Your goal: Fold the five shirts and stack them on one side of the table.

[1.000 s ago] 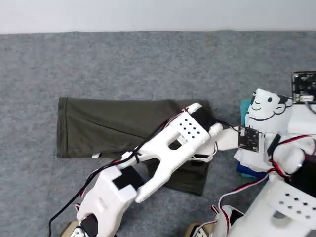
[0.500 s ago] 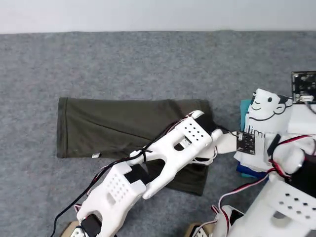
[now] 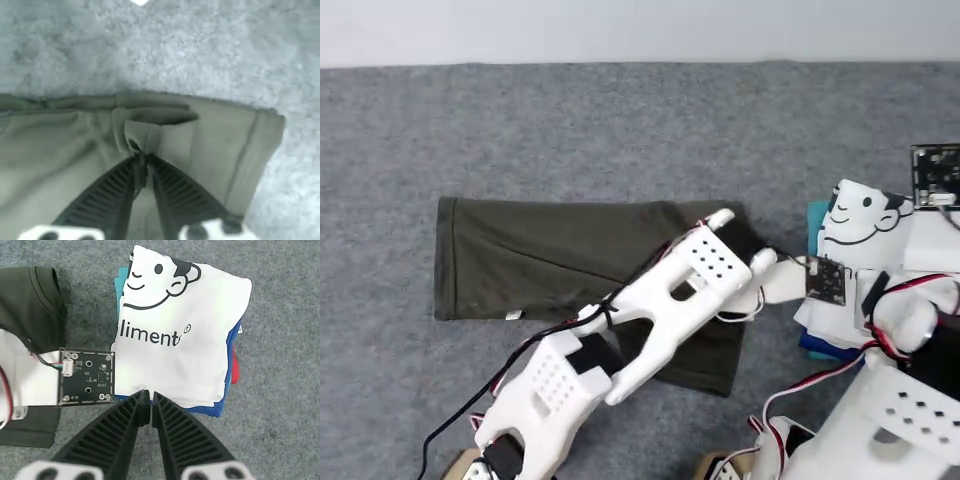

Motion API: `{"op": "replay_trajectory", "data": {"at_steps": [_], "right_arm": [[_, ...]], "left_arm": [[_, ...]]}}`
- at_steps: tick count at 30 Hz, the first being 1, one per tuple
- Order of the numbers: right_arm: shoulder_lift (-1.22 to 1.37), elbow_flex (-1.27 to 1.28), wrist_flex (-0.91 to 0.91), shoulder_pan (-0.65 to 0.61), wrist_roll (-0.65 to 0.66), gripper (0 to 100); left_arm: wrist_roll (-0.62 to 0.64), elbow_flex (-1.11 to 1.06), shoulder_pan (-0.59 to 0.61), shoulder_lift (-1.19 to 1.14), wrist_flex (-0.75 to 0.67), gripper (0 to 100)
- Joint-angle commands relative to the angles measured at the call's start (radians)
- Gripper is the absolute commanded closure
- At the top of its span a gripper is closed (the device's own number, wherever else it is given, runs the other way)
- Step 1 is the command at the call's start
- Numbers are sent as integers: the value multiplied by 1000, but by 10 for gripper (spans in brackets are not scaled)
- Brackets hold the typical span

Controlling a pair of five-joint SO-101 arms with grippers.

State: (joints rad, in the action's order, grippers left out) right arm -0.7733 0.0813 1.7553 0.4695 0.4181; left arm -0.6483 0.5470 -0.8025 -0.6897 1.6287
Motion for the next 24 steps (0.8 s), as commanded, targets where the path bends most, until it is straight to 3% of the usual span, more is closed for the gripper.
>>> {"op": "replay_trajectory", "data": {"at_steps": [1, 14, 24], "right_arm": [[-13, -5, 39, 13, 0, 969], [-13, -5, 39, 12, 0, 969], [-18, -5, 39, 10, 0, 969]], "left_arm": [[3, 38, 34, 81, 9, 996], [11, 35, 175, 80, -132, 996], [95, 39, 172, -41, -252, 994]]}}
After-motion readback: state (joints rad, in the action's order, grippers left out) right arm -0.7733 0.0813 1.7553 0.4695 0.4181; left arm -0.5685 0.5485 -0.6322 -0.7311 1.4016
